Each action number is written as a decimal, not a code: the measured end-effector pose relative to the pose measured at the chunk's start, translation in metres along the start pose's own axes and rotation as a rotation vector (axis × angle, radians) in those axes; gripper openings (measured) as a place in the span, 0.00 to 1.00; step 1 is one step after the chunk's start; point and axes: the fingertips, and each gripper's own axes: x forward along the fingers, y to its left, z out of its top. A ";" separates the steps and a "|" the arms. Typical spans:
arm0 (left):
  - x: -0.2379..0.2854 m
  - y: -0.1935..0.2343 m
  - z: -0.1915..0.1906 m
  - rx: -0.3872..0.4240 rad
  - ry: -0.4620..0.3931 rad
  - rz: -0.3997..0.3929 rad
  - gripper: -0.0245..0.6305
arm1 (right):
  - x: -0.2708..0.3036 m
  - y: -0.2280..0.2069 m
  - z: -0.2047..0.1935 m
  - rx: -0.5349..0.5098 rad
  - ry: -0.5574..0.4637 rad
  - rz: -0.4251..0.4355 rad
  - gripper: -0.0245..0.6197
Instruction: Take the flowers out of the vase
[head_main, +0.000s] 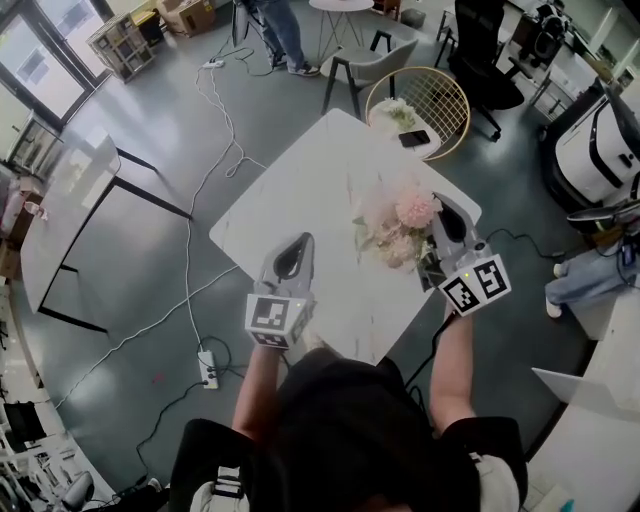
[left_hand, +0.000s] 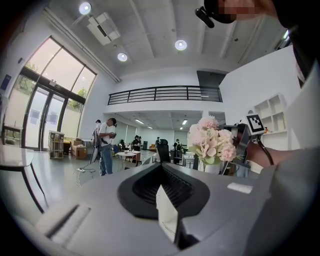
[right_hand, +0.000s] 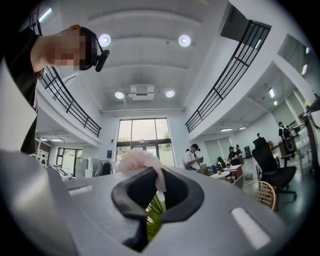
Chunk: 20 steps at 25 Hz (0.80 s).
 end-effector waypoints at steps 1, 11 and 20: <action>0.002 -0.004 0.000 0.000 0.001 -0.009 0.05 | -0.005 -0.002 -0.001 0.002 0.003 -0.011 0.04; 0.017 -0.037 -0.005 -0.008 0.018 -0.096 0.05 | -0.058 -0.019 -0.010 0.007 0.014 -0.118 0.05; 0.035 -0.077 -0.017 0.004 0.020 -0.187 0.05 | -0.105 -0.040 -0.030 0.010 0.046 -0.207 0.05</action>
